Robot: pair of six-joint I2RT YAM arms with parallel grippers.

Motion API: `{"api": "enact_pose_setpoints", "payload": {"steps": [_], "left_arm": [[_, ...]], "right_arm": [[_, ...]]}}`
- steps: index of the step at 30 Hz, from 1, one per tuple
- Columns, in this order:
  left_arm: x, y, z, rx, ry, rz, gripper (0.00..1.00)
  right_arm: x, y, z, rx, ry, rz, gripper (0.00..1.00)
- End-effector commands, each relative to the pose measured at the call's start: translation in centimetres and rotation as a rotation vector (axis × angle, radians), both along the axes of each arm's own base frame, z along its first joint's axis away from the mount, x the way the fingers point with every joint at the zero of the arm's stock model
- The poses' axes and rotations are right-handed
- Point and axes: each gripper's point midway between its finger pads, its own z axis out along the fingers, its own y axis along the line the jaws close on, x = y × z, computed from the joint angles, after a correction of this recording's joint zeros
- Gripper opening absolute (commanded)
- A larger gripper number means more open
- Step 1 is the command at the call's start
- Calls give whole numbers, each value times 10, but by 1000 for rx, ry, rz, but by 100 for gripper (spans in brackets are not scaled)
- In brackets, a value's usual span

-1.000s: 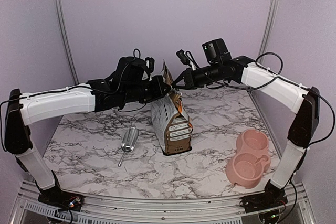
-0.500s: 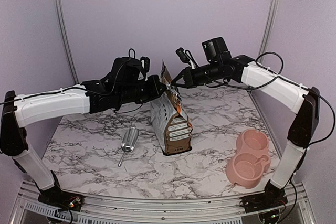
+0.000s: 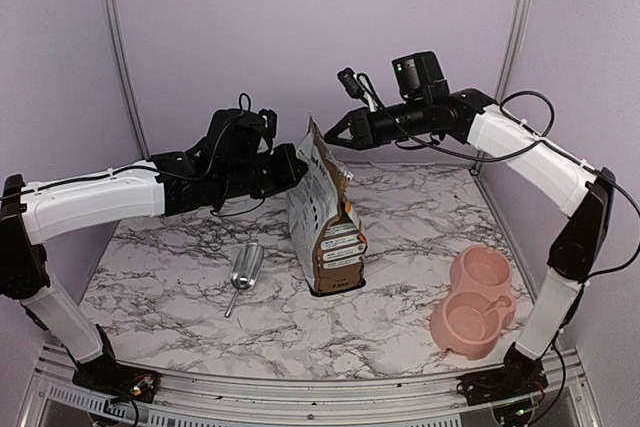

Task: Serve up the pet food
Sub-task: Open the seal of the pet food bag.

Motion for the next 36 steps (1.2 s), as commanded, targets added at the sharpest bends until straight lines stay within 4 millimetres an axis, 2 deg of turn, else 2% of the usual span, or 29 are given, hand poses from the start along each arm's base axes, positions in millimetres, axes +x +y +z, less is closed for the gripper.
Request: {"api": "enact_pose_setpoints", "payload": {"steps": [1,4,6,9,16,21,24,25,28,32,34,36], "left_arm": [[-1,10,18,0,-26,9,3],[-3,8,27,-1,-35,-13,18],[-5,4,32,-7,-37,-35,27],[-6,-2,35,-18,-35,-67,34],[-7,-7,40,-29,-39,-83,35],[-8,-8,42,-32,-40,-88,35],[-8,-9,43,-36,-41,-92,35],[-8,-9,43,-36,-40,-94,35],[-8,-9,44,-36,-42,-96,35],[-8,-10,45,-40,-43,-97,35],[-8,-10,46,-40,-44,-98,35],[-8,-9,47,-41,-45,-97,35]], "right_arm": [[-9,-4,28,21,-34,17,35],[-11,-8,24,11,-14,10,44],[-12,-10,21,6,2,7,47],[-16,-12,13,4,37,13,47],[-23,-6,1,23,91,59,41],[-25,-5,-8,20,112,67,28],[-25,-5,-4,32,102,71,20],[-26,-5,-14,25,123,74,17],[-29,-4,-15,47,137,97,13],[-28,-4,-10,90,145,117,14],[-26,-6,-9,100,147,110,25],[-21,-10,-8,108,145,93,31]]}}
